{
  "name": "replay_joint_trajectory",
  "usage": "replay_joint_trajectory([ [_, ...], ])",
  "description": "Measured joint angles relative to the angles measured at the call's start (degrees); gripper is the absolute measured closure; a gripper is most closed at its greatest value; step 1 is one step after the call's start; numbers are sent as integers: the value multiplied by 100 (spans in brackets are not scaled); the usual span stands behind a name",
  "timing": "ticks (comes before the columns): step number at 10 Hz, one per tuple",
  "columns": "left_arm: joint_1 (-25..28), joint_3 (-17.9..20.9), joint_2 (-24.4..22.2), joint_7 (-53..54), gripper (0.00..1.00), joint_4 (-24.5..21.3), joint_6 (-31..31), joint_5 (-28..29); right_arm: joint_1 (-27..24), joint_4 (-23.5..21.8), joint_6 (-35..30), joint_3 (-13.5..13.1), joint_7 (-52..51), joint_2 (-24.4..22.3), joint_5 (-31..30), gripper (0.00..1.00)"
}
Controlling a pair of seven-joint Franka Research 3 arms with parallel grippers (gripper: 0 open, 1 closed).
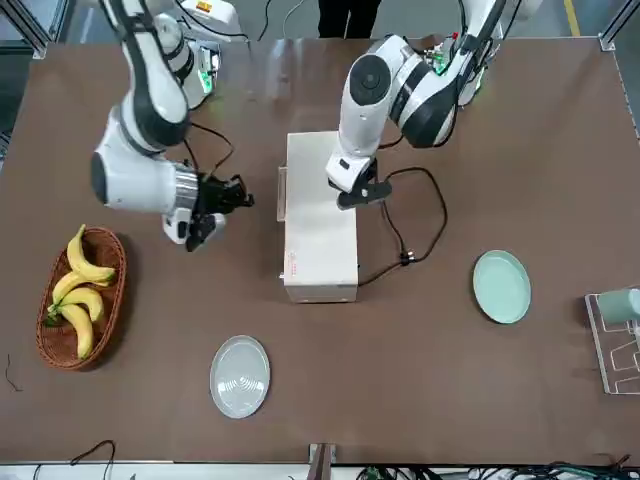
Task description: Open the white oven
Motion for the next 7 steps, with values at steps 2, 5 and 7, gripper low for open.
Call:
replay_joint_trajectory([
  [2, -27, 0, 173, -4, 99, -13, 150, 64, 111, -84, 365, 147, -72, 91, 12, 91],
  [5, -27, 2, 261, -5, 99, -11, 218, 71, 108, -273, 735, 284, -95, 104, 12, 90],
  [7, -35, 1, 261, -23, 99, -11, 218, 101, 92, -464, 1093, 465, -97, 135, 109, 91],
])
